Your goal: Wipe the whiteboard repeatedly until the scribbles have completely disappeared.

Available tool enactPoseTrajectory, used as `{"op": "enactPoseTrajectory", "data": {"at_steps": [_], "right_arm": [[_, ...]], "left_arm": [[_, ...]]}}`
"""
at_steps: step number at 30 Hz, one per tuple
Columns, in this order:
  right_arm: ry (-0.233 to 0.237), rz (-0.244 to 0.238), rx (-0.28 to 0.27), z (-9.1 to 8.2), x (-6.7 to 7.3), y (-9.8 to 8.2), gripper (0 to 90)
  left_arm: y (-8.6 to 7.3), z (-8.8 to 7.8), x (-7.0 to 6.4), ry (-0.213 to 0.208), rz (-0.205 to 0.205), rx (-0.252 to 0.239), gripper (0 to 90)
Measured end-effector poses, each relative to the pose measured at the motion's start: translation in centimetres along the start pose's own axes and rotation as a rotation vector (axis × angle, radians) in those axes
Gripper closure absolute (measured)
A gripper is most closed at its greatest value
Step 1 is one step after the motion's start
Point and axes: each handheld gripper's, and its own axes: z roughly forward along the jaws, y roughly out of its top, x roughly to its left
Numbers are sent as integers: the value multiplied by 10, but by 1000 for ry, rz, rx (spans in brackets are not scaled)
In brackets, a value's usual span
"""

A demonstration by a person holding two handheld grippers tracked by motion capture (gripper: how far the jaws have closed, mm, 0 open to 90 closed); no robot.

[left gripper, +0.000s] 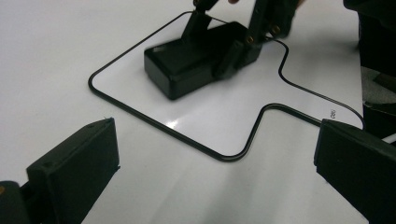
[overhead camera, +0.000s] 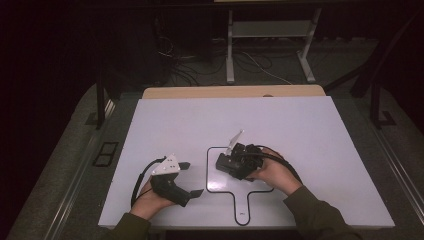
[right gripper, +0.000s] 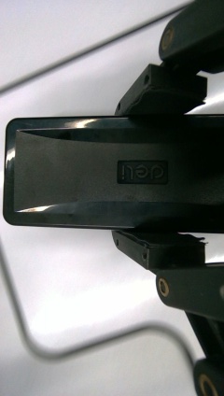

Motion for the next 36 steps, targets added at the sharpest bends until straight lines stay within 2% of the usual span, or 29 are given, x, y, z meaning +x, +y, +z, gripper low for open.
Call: {"op": "enactPoseTrajectory", "data": {"at_steps": [2, 3, 5, 7, 8, 12, 17, 20, 21, 23, 25, 28, 29, 30, 33, 36], "right_arm": [[0, 40, -1, -2, -7, -6, 387], [-16, 42, 3, -3, -11, -9, 387], [-17, 65, 2, -5, -16, -14, 387], [-15, 74, 1, -6, -17, -17, 387], [-26, 62, 4, -6, -17, -17, 387], [4, 41, -5, -7, -5, -18, 387], [40, -10, -13, -9, 19, -18, 387], [48, -32, -18, -10, 23, -20, 387], [52, -40, -15, -10, 21, -21, 388], [43, -15, -17, -11, 16, -24, 387], [33, 30, -21, -12, 7, -29, 387], [13, 71, -21, -14, -6, -37, 387], [-3, 62, -16, -15, -11, -40, 387], [-8, 96, -23, -15, -14, -43, 387], [-5, 123, -27, -17, -19, -47, 387], [-14, 131, -27, -18, -23, -50, 387]], "left_arm": [[0, 0, 0, 0, 3, 3, 0], [0, 0, 0, 0, 1, 3, 0], [0, 0, 0, 1, 0, -1, 0], [0, 0, 0, 1, 0, 0, 0], [0, 0, 0, 0, 2, 0, 0], [0, 0, 0, 3, 0, 0, 0], [0, -1, 0, 4, 0, -2, 0], [0, -1, 0, 5, 6, 2, 0], [0, -1, 0, 6, 7, 4, 0], [0, -1, 0, 8, 7, 7, 0], [-1, -1, 1, 8, 4, 1, 0], [-1, -1, 2, 7, 1, 4, 0], [-1, -1, 2, 7, 0, 5, 0], [-1, -1, 2, 8, 0, 5, 0], [-1, -1, 2, 8, 0, 6, 0], [-1, -1, 2, 7, 1, 6, 0]]}}
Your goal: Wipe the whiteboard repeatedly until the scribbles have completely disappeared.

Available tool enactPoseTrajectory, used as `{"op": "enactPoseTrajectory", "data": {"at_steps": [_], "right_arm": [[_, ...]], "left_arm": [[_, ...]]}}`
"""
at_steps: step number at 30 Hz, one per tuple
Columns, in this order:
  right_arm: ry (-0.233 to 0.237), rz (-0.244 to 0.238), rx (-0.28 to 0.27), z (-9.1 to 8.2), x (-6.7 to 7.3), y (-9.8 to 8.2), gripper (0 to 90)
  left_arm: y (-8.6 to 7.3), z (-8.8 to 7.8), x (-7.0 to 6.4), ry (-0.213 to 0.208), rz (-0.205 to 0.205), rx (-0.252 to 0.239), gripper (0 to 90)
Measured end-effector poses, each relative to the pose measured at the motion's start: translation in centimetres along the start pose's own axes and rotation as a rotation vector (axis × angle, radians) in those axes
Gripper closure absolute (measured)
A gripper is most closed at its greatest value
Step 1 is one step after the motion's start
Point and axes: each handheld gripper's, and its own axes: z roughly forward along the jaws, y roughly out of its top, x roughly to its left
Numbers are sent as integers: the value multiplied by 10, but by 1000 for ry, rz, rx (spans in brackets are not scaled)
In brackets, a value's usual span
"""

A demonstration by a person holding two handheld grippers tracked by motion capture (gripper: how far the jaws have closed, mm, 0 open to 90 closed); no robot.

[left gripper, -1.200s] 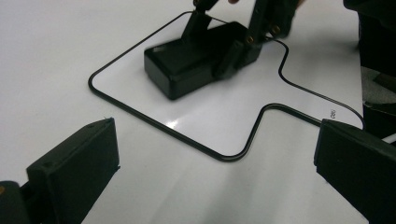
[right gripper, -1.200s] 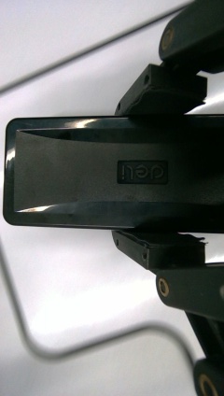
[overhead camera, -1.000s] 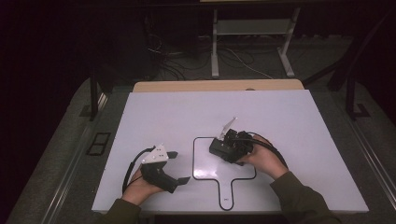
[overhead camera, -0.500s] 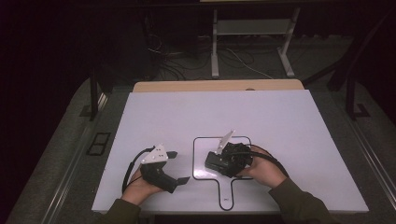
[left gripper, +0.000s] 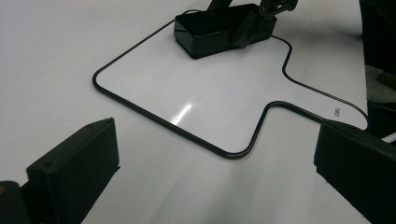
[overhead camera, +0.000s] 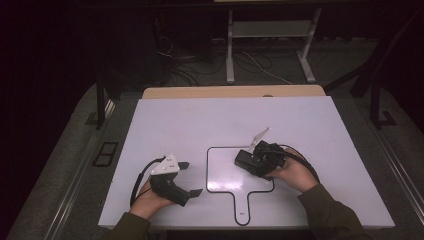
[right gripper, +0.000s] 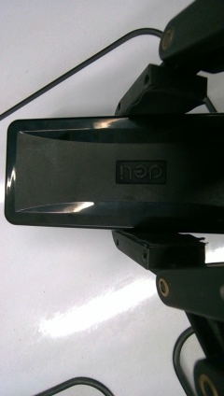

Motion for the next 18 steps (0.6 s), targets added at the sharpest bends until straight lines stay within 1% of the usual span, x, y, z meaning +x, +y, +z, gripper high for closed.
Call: {"op": "enactPoseTrajectory", "data": {"at_steps": [2, 3, 7, 8, 10, 11, 13, 14, 18], "right_arm": [[21, 11, -11, -1, -2, -1, 387], [42, 22, -26, -3, -2, -1, 387], [73, 43, -81, -12, -6, 0, 387], [90, 60, -98, -15, -6, 1, 387], [88, 62, -117, -17, -9, 0, 387], [94, 77, -126, -19, -10, 1, 387], [97, 83, -137, -20, -12, 1, 387], [101, 100, -149, -20, -12, 1, 387], [100, 116, -169, -23, -16, 2, 388]], "left_arm": [[0, 0, 0, -1, 0, -1, 0], [0, 0, 0, -1, 1, -1, 0], [-1, 0, 2, 0, -4, -3, 0], [-1, 0, 2, -1, -5, -3, 0], [-1, 0, 2, -2, -9, -4, 0], [-1, 0, 2, -2, -9, -3, 0], [-1, 0, 2, -1, -9, -4, 0], [-1, 0, 2, -1, -8, -4, 0], [-1, 0, 2, 3, -8, -2, 0]]}}
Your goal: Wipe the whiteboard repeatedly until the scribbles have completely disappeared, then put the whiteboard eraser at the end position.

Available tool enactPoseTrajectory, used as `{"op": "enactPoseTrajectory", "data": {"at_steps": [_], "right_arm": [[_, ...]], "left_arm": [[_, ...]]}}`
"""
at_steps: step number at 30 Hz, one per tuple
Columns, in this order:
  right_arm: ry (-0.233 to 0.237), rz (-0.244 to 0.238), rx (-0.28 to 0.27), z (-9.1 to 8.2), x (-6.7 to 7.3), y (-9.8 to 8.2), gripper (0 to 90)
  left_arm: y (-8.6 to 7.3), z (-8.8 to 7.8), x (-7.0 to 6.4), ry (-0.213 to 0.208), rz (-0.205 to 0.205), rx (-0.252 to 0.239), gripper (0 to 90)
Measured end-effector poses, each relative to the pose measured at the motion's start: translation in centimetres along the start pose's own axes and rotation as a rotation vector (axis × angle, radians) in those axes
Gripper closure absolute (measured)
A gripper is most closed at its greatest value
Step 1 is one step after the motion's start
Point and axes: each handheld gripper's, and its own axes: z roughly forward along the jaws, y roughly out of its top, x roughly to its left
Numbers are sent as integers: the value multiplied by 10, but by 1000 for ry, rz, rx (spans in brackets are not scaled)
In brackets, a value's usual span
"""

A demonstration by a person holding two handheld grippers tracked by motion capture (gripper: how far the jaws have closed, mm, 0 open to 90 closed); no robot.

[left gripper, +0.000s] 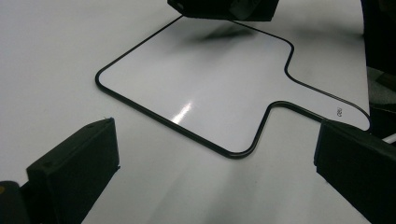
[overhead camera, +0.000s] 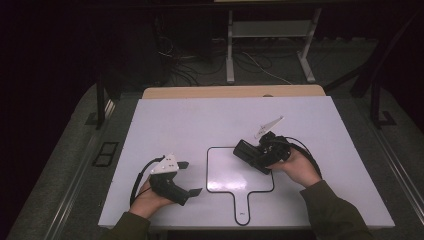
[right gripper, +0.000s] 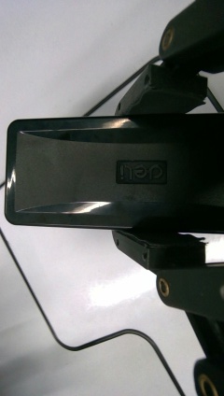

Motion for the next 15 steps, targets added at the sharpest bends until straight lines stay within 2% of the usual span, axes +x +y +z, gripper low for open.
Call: {"op": "enactPoseTrajectory", "data": {"at_steps": [6, 15], "right_arm": [[-16, 8, -15, -1, -5, 7, 388], [-50, 33, -46, 0, -20, 29, 389]], "left_arm": [[0, -1, -2, 6, 4, -2, 0], [0, 0, -2, 18, 22, 12, 0]]}}
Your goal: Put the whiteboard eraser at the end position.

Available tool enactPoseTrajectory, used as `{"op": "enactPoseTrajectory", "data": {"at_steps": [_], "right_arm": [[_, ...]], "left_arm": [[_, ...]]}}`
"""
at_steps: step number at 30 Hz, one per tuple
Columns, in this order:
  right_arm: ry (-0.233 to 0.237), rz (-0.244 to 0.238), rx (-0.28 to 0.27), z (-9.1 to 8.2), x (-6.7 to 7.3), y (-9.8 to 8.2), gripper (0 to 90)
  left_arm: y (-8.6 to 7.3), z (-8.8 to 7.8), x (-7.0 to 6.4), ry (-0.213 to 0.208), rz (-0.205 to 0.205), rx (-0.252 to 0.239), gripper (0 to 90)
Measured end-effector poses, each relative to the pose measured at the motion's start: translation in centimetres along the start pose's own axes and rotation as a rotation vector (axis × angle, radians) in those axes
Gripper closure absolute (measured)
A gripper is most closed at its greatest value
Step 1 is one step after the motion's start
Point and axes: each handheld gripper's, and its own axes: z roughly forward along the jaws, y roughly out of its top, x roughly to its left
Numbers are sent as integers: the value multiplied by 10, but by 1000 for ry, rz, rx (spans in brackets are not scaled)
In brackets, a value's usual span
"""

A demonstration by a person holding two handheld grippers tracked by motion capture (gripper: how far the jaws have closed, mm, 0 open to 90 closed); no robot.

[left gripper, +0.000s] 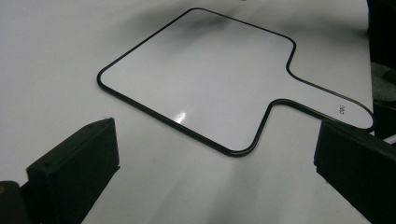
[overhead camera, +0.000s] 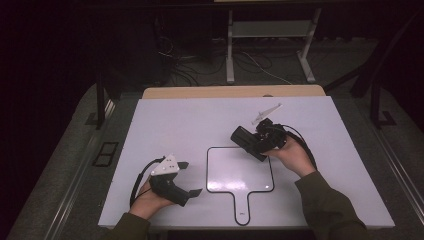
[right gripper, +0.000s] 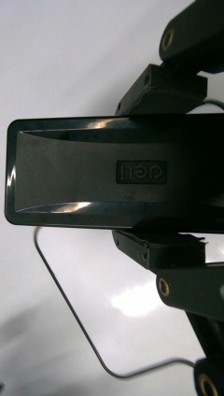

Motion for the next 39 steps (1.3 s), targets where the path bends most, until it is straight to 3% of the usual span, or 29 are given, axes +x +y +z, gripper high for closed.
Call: {"op": "enactPoseTrajectory", "data": {"at_steps": [15, 24, 30, 39], "right_arm": [[-84, 55, 45, 26, -42, 40, 388], [-75, 101, 69, 52, -67, 50, 386], [-82, 104, 78, 68, -75, 54, 386], [-87, 94, 94, 84, -74, 62, 385]], "left_arm": [[0, 2, 0, -15, 6, -2, 0], [2, 3, -2, -23, 14, -2, 0], [2, 3, -1, -24, 12, -4, 0], [2, 4, -2, -26, 13, 0, 0]]}}
